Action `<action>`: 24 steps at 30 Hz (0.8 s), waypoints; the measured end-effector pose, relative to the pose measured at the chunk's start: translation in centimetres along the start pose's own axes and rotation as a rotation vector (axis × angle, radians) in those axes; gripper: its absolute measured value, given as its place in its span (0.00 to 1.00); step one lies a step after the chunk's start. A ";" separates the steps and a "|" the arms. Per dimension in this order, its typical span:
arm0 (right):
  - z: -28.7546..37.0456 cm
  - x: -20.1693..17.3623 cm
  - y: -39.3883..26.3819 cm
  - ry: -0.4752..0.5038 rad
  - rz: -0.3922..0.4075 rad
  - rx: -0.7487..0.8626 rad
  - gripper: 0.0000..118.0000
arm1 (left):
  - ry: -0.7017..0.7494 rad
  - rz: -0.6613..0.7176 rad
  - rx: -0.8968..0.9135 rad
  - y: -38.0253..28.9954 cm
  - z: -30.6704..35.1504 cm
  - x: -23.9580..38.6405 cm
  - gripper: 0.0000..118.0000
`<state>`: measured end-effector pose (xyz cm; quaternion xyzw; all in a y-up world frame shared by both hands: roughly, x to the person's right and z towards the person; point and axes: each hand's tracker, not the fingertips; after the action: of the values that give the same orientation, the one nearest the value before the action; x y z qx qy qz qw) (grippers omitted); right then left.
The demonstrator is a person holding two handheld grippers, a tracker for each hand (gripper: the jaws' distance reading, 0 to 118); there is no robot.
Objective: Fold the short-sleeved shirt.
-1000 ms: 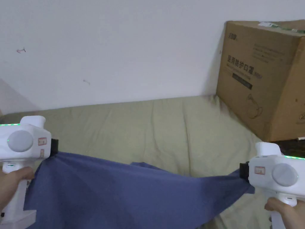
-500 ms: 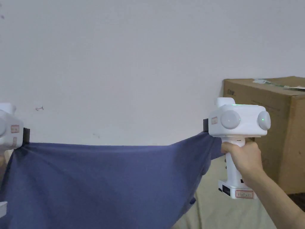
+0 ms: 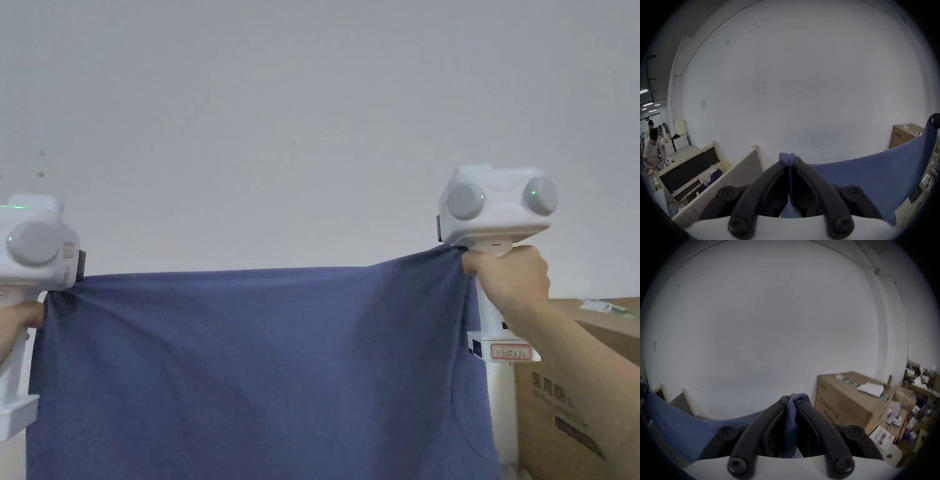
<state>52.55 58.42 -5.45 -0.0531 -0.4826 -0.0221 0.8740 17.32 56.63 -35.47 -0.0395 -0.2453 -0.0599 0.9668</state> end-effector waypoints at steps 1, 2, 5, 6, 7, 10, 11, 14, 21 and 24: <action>-0.2 0.0 0.7 0.003 0.017 0.018 0.03 | 0.011 -0.008 -0.005 0.7 -0.5 0.4 0.02; -0.3 0.1 1.4 -0.017 0.020 0.024 0.03 | 0.028 -0.015 0.023 1.6 -1.0 0.7 0.02; -0.6 0.5 2.0 -0.025 0.034 0.068 0.03 | 0.079 -0.095 0.110 1.8 -2.1 1.9 0.02; -0.7 0.6 1.8 -0.017 0.043 0.074 0.03 | 0.094 -0.120 0.113 1.2 -2.6 2.3 0.02; -1.2 0.4 1.5 -0.018 0.063 0.069 0.03 | 0.091 -0.104 0.101 0.4 -3.1 2.6 0.02; -3.8 -0.1 -1.4 -0.020 0.089 0.001 0.03 | 0.080 -0.109 0.052 -3.2 -5.4 3.8 0.02; -4.7 -0.4 -2.9 -0.018 0.086 -0.024 0.03 | 0.078 -0.132 0.016 -5.0 -6.4 4.4 0.02; -8.2 -1.1 -8.3 0.005 0.099 -0.131 0.03 | 0.103 -0.222 -0.086 -11.0 -10.1 6.2 0.02; -16.8 -2.6 -26.6 -0.003 0.135 -0.480 0.03 | 0.045 -0.298 -0.409 -29.0 -17.7 10.3 0.02; -20.1 -2.9 -34.8 -0.009 0.175 -0.624 0.03 | 0.050 -0.326 -0.514 -36.0 -19.2 11.4 0.02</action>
<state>64.81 21.48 -16.06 -0.3596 -0.4502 -0.0936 0.8120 31.42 17.88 -45.12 -0.2413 -0.2015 -0.2751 0.9085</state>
